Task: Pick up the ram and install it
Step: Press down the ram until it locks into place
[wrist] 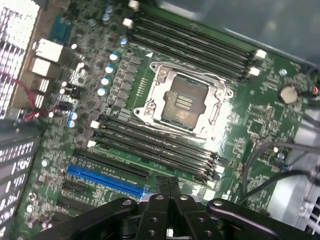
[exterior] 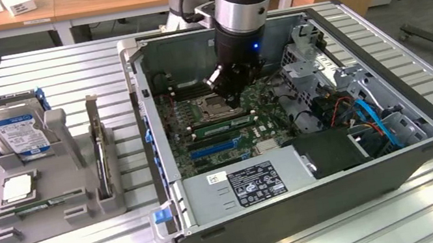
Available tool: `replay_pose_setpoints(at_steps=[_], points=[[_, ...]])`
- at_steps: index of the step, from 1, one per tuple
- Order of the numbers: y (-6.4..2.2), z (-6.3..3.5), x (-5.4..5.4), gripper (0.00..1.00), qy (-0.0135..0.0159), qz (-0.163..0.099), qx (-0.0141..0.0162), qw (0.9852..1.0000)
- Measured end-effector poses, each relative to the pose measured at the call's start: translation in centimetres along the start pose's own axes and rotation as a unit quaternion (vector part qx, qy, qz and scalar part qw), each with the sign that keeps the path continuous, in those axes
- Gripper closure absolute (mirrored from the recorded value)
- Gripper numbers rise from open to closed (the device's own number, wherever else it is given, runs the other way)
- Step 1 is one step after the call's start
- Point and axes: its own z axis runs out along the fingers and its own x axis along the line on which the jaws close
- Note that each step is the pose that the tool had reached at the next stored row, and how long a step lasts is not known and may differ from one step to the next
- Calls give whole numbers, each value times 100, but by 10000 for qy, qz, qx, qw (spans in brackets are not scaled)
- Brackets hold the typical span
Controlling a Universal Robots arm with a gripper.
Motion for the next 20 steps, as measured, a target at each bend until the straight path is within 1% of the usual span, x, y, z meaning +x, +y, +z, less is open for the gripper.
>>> replay_pose_setpoints(at_steps=[4, 7, 10, 12, 17, 18, 20], points=[[0, 0, 0, 90, -4, 320, 7, 9995], [0, 1, 0, 90, -7, 555, 13, 9985], [0, 1, 0, 90, -10, 794, 18, 9968], [0, 2, 0, 90, -12, 949, 22, 9955], [0, 2, 0, 90, -18, 1317, 30, 9913], [0, 2, 0, 90, -19, 1343, 31, 9909], [0, 2, 0, 90, -19, 1357, 31, 9907]])
